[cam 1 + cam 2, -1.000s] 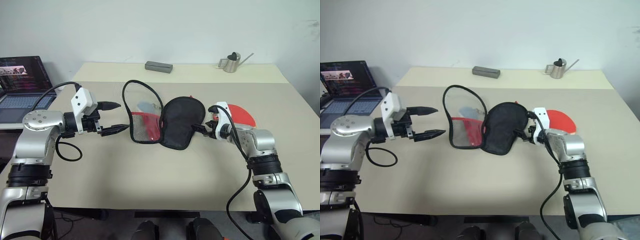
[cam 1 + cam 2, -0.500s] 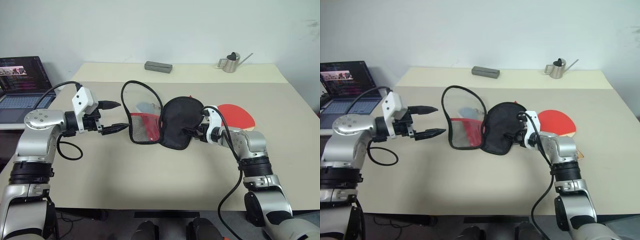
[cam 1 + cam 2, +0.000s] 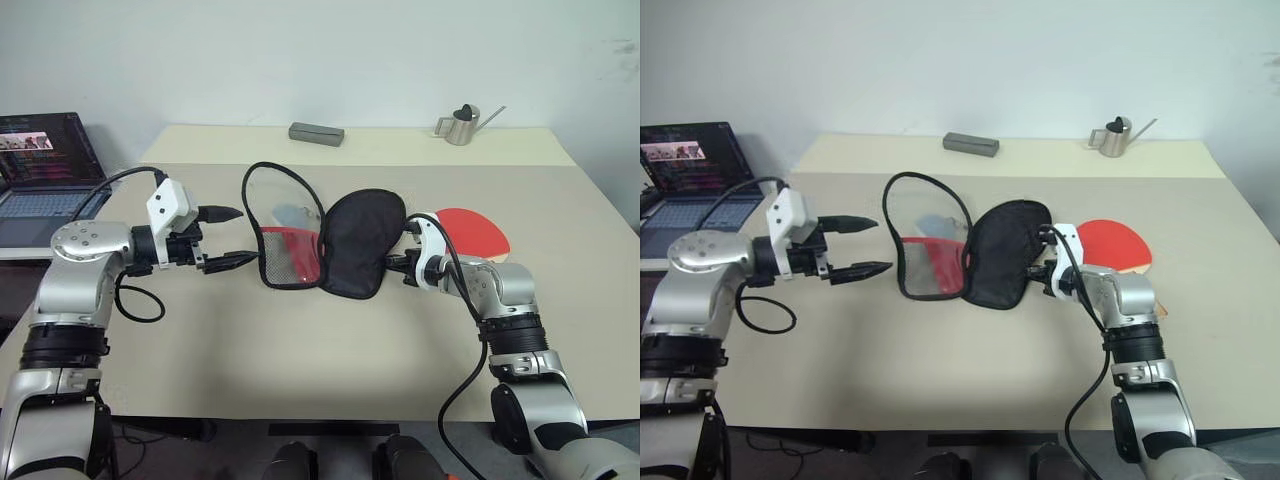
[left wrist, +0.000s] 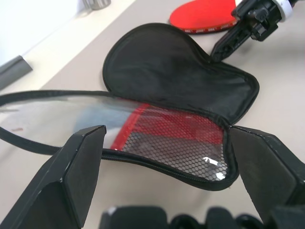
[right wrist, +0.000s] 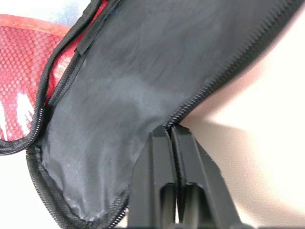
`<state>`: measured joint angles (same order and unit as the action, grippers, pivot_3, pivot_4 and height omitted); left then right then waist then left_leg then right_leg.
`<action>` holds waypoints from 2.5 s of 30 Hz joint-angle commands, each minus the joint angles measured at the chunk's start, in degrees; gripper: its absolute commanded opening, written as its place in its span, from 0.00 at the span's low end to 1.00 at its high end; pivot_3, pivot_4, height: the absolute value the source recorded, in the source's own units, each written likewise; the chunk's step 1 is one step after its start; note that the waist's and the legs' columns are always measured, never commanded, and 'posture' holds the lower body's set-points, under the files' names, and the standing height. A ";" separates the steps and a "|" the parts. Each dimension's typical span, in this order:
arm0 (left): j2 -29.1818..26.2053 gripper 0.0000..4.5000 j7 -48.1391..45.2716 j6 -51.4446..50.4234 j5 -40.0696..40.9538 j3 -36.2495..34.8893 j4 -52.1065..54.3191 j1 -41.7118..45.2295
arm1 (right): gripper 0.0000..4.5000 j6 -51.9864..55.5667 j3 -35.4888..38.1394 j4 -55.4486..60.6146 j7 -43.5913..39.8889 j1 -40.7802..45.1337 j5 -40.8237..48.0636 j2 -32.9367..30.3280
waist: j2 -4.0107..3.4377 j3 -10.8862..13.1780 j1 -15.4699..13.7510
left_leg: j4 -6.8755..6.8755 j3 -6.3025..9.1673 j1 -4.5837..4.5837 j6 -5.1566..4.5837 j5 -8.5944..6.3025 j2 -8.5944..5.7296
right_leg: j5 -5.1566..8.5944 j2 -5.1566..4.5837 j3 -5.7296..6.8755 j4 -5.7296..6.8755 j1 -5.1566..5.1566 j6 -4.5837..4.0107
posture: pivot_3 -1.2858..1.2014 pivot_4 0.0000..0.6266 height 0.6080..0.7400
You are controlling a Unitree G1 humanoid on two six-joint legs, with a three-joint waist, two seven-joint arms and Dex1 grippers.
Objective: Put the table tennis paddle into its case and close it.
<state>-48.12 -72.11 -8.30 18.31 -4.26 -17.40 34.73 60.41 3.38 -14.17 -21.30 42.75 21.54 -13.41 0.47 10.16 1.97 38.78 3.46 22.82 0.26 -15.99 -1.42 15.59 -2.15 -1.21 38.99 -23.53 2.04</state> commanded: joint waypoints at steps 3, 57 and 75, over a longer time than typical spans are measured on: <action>-0.46 1.00 -0.66 0.11 0.33 -0.21 3.30 -0.49 | 0.01 1.85 0.62 2.80 -1.30 -0.31 1.30 -0.87 | 0.00 0.00 -0.01 | 0.00 0.01 0.00 0.00 0.00 0.00 | 0.00 0.00 0.02 0.00 0.00 0.00 | 0.52 0.24 1.00; 1.09 1.00 -3.63 -1.33 -0.34 2.55 6.81 -0.09 | 0.57 -5.58 2.09 3.53 -11.18 1.64 -3.66 -23.54 | 0.01 0.01 -0.15 | 0.00 -0.01 0.04 -0.01 0.00 -0.01 | 0.00 0.00 0.02 -0.04 0.02 0.01 | 0.52 0.24 1.00; 1.00 1.00 -3.42 -1.55 -0.04 1.82 6.58 0.21 | 0.99 -2.83 2.16 12.58 -16.72 -0.20 0.81 -26.70 | 0.01 0.01 -0.15 | 0.00 -0.01 0.05 -0.01 0.00 0.00 | 0.00 -0.01 0.02 -0.05 0.02 0.01 | 0.52 0.24 1.00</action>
<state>-46.45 -75.63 -9.96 17.60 -1.39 -11.51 34.05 58.77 3.94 -3.81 -36.84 42.44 21.63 -38.48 0.48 10.17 1.82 38.78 3.45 22.88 0.24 -15.99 -1.41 15.60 -2.16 -1.20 38.93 -23.51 2.04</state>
